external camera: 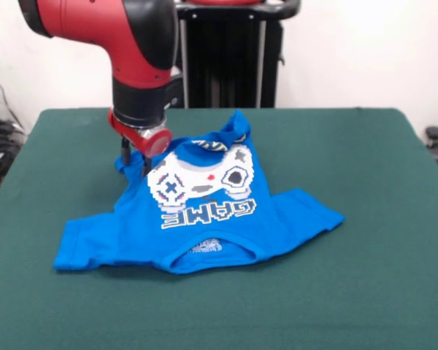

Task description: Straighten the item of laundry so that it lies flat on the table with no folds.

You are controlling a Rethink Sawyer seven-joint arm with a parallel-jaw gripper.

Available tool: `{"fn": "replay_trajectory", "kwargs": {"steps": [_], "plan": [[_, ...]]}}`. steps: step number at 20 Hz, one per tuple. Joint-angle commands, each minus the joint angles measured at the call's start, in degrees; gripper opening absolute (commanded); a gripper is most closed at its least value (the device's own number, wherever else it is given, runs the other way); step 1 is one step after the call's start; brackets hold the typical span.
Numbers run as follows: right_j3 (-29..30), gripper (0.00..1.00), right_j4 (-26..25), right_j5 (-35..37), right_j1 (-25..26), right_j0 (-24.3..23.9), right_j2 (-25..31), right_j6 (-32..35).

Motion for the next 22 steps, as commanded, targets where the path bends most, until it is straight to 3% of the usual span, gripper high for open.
{"fn": "replay_trajectory", "kwargs": {"steps": [1, 12, 18, 22], "plan": [[4.9, 1.00, 1.1, 9.3, 4.7, 0.1, 3.6, -3.1], [4.3, 1.00, 2.2, 15.8, 4.1, -1.0, 4.6, -6.3], [4.9, 1.00, 1.6, 14.5, 4.1, -2.3, 5.7, -6.2], [6.2, 1.00, 0.6, 9.6, 2.8, -2.0, 5.6, -3.9]]}}
